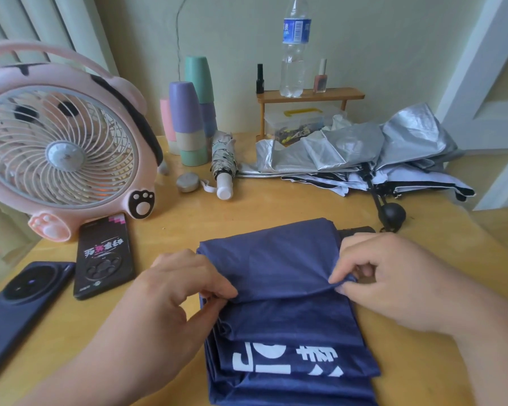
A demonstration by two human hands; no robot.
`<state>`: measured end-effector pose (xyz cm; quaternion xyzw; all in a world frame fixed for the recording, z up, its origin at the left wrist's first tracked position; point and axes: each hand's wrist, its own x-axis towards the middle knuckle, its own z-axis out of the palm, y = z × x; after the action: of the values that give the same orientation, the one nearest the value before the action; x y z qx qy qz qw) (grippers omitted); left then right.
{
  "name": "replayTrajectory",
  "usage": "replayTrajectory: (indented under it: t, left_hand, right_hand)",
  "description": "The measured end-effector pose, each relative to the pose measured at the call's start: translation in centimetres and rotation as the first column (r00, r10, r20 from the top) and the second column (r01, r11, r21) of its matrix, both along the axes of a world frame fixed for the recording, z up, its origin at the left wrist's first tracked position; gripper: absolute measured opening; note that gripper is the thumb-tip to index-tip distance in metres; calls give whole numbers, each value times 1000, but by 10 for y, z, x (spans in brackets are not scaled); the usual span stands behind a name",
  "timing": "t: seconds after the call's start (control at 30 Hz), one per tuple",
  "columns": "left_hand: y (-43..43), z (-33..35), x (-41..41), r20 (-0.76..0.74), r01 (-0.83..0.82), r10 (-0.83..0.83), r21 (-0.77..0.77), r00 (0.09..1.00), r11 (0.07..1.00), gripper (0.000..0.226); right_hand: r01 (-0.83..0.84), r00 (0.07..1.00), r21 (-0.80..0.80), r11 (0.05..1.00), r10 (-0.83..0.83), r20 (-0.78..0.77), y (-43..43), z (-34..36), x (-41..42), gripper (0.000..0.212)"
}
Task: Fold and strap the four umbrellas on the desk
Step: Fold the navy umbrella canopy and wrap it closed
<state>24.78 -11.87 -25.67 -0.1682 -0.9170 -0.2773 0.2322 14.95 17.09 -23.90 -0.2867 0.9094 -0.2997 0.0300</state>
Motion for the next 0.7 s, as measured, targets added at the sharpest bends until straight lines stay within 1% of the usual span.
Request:
replayTrajectory:
  t: [0.07,0.1,0.2,0.23,0.27,0.3,0.33,0.4,0.47,0.5,0.53,0.57,0.7]
  left_hand:
    - [-1,5,0,-6,47,-47,-33,999,998,13]
    - [-1,11,-2,-4,70,-70,-25,998,997,6]
    - [2,37,-20,-5,89,-88,54,996,995,14]
    - [6,46,-31,21,70,-72,70,997,995,16]
    - [10,54,-43,83,37,-41,51,996,998,20]
    - [15,59,-57,180,3,-1,-12,984,1000,27]
    - [20,63,-71,295,-10,42,-110,955,994,40]
    - [35,64,-97,493,46,122,-316,862,948,63]
    - [50,57,-112,594,142,175,-447,785,883,78]
    - [56,51,-116,623,187,184,-481,761,857,83]
    - [59,43,-117,640,224,188,-506,745,833,89]
    - [61,35,-116,636,245,188,-529,748,812,95]
    - [57,14,-106,496,186,165,-583,853,791,101]
  right_hand:
    - [4,1000,39,999,-4,16,1,2,2,22]
    - [7,999,59,998,-9,33,1,3,3,21]
    - [22,997,124,992,-31,72,-1,4,5,18]
    - [24,995,157,987,-38,88,-2,4,5,18]
    - [24,992,185,982,-47,121,-2,5,6,18]
    - [23,985,205,979,-57,163,-3,7,8,18]
    - [20,978,222,975,-65,196,-4,8,9,18]
    - [5,969,263,965,-70,237,-6,11,11,22]
    - [-15,965,308,951,-67,253,-7,12,13,21]
    - [-28,964,328,944,-62,260,-8,14,14,18]
    - [-41,963,344,938,-54,263,-8,14,15,14]
    - [-55,963,356,933,-45,266,-8,14,15,12]
    - [-96,959,383,919,-19,284,-7,14,17,4]
